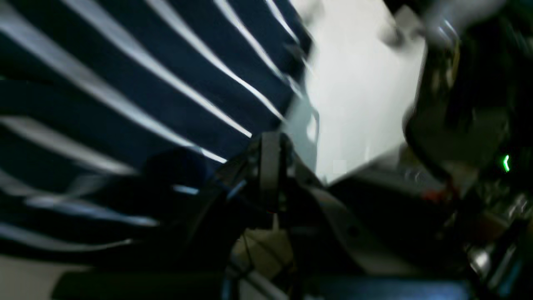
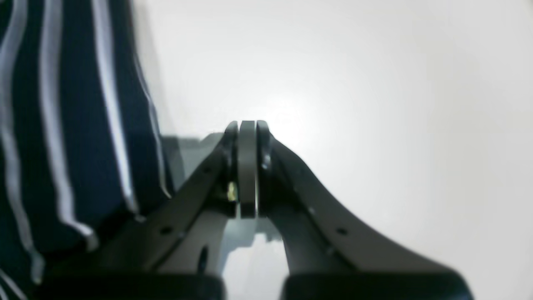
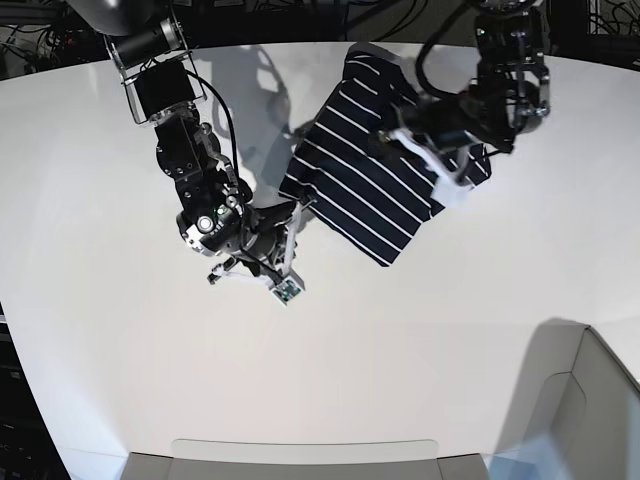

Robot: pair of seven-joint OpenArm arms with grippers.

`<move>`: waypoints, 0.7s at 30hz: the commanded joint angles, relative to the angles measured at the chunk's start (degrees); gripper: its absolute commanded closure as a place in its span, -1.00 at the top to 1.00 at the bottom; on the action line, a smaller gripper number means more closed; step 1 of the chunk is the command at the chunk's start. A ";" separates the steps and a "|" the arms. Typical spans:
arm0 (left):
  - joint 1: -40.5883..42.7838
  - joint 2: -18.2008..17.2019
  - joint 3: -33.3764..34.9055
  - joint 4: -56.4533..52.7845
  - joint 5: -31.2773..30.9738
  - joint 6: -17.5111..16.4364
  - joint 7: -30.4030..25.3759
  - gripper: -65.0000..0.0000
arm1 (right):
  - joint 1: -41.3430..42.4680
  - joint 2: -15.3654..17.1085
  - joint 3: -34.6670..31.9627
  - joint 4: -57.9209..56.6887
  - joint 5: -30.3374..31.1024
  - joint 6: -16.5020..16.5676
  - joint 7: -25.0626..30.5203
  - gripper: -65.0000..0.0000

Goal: Fold the T-shirt properly
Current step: 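Carry the bundle with both grippers toward the left arm's side, then lay the bundle down with the left gripper and release the right gripper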

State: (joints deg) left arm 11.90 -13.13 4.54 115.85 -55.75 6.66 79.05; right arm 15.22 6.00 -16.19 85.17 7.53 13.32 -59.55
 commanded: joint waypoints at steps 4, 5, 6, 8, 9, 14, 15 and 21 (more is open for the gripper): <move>-0.34 -3.97 8.43 0.76 -2.41 1.92 0.95 -1.00 | 1.61 -1.12 -1.44 -1.78 0.69 0.17 1.48 -0.98; -0.43 -4.77 10.19 0.67 -2.41 1.92 0.95 -1.00 | 1.70 -1.03 -2.50 -2.13 0.69 0.17 1.48 -0.98; -0.43 -5.38 11.33 0.67 -2.32 2.00 0.95 -1.00 | 1.79 -1.03 -3.73 -2.13 0.69 0.17 1.48 -0.98; -0.87 -6.70 13.88 0.24 -1.26 2.00 0.95 -1.00 | 1.79 -0.86 -7.07 -2.13 0.69 0.17 1.48 -0.98; -1.48 -7.14 14.94 -0.29 -0.03 2.09 0.95 -1.00 | 1.70 -0.77 -8.91 -2.13 0.69 0.17 1.48 -0.98; -2.63 -7.23 16.26 -5.83 7.79 2.09 0.95 -1.00 | 0.73 -0.77 -15.07 -1.96 0.69 0.17 0.52 -0.98; -2.54 -7.23 16.08 -6.53 8.76 2.09 0.95 -1.00 | 0.56 -0.68 -15.77 -1.78 0.60 0.17 -0.54 -0.98; -2.45 -7.05 7.55 -10.58 19.83 9.56 0.95 -1.00 | -0.76 1.96 -19.99 6.22 0.78 11.25 -11.97 -0.98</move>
State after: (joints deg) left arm 10.28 -19.20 12.43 104.79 -38.13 14.83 80.97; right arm 13.76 8.08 -36.36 90.59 8.01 24.97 -71.68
